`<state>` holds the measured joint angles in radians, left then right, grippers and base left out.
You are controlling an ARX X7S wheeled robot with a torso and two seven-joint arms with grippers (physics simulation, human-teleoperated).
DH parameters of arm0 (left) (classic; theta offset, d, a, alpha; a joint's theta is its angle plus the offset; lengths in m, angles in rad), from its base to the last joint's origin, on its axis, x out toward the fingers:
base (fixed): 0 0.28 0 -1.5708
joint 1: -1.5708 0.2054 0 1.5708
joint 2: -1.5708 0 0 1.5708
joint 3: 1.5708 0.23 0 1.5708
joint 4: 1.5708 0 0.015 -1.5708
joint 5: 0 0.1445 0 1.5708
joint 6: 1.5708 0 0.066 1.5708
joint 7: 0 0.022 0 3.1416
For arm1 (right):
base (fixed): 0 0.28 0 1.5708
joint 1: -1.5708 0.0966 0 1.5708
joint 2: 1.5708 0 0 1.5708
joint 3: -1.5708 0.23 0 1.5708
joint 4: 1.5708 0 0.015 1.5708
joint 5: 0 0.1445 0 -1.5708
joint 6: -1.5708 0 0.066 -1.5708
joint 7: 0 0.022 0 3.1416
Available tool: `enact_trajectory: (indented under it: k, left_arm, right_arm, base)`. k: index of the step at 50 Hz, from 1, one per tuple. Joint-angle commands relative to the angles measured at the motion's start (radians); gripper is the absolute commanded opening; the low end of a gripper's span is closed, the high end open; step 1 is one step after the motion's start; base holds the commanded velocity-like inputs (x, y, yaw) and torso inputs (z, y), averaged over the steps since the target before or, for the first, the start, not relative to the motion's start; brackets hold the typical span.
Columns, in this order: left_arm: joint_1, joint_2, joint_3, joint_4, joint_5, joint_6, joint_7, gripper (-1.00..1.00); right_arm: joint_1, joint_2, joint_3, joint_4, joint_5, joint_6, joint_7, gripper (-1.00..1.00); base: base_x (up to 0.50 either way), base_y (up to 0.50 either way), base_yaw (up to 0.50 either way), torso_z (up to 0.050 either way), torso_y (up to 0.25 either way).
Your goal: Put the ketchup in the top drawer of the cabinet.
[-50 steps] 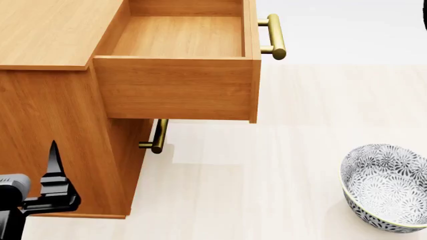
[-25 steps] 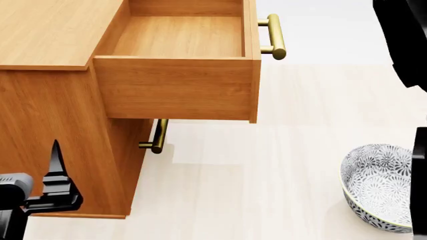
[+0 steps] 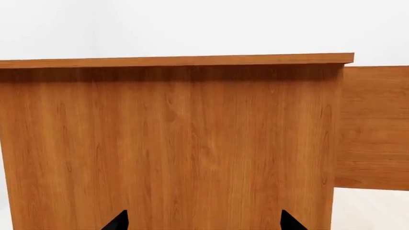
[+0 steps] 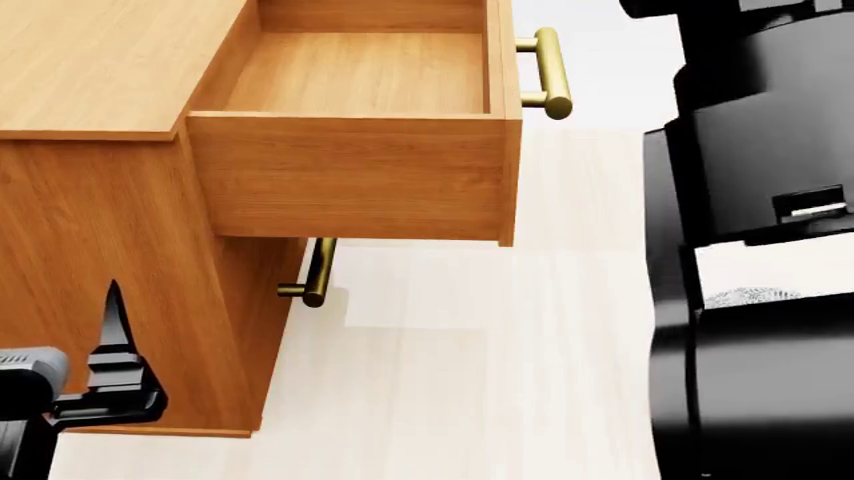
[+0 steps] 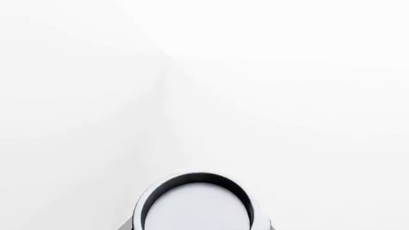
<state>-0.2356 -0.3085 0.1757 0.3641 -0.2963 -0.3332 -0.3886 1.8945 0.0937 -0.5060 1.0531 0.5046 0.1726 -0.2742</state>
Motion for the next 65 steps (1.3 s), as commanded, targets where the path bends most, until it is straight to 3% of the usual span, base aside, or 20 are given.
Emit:
enact_trajectory:
  k: [1, 10, 19, 27, 46, 65]
  left_arm:
    - [-0.001, -0.003, 0.002, 0.003, -0.006, -0.003, -0.003, 1.00]
    - [-0.004, 0.003, 0.011, -0.011, -0.009, 0.006, 0.000, 1.00]
    - [-0.015, 0.002, 0.014, -0.002, -0.020, -0.007, -0.001, 1.00]
    - [-0.020, 0.001, 0.010, -0.002, -0.031, -0.009, -0.003, 1.00]
    - [-0.031, -0.008, 0.018, 0.000, -0.031, -0.016, -0.006, 1.00]
    - [-0.022, -0.010, 0.022, -0.015, -0.033, -0.003, -0.009, 1.00]
  right_arm:
    - [0.078, -0.093, -0.117, 0.255, 0.009, -0.085, -0.067, -1.00]
    - [0.081, -0.094, -0.351, 0.255, 0.266, -0.019, -0.071, -1.00]
    - [0.098, -0.094, -0.697, 0.255, 0.612, -0.005, -0.058, -1.00]
    - [0.099, -0.094, -0.876, 0.255, 0.809, -0.016, -0.054, -1.00]
    - [0.075, -0.094, -1.004, 0.254, 0.945, 0.142, -0.098, -1.00]
    - [0.047, -0.094, -1.015, 0.253, 0.955, 0.237, -0.151, -1.00]
  base:
    - [0.00, 0.00, 0.00, 0.000, 0.000]
    - [0.00, 0.00, 0.00, 0.000, 0.001]
    - [0.00, 0.00, 0.00, 0.000, 0.000]
    - [0.00, 0.00, 0.00, 0.000, 0.000]
    - [0.00, 0.00, 0.00, 0.000, 0.001]
    - [0.00, 0.00, 0.00, 0.000, 0.001]
